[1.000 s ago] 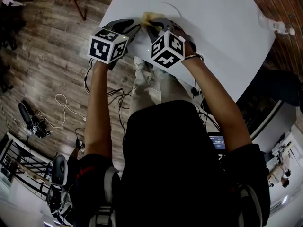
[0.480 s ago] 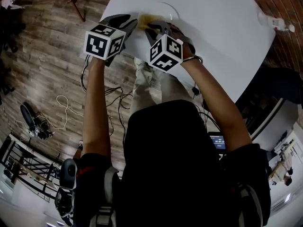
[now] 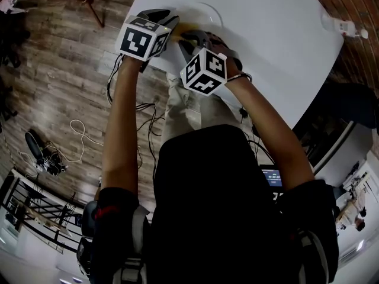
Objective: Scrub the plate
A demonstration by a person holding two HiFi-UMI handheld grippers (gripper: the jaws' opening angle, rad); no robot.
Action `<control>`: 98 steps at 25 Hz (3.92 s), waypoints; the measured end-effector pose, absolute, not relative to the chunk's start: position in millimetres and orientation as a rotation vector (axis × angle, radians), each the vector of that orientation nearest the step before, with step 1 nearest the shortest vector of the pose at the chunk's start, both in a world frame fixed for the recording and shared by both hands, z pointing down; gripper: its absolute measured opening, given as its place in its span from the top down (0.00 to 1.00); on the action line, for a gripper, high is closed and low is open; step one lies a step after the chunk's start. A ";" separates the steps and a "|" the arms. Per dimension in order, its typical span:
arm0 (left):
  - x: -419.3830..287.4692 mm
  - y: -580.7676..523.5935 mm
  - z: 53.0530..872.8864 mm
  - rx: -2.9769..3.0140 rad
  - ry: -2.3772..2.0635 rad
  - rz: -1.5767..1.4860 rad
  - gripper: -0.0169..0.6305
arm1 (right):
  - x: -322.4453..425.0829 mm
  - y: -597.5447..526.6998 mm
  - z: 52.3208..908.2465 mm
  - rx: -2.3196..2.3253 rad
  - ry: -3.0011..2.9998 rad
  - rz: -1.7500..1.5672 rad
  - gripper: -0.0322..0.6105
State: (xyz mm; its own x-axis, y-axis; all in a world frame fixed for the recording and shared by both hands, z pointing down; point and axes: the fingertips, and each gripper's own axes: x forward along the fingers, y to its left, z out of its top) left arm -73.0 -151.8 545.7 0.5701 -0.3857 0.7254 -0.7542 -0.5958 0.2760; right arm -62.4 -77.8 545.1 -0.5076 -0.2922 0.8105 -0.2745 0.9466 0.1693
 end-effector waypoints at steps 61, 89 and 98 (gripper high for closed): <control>-88.1 -136.1 436.4 2.399 -1.172 0.622 0.91 | -22.4 -94.6 451.0 0.779 -2.321 0.319 0.86; -101.9 -89.1 319.4 2.478 -1.269 0.268 0.95 | -49.8 -89.6 324.5 1.043 -2.515 0.237 0.86; -79.3 -69.1 282.0 2.501 -1.353 0.230 0.95 | -28.3 -71.8 285.2 1.037 -2.587 0.189 0.86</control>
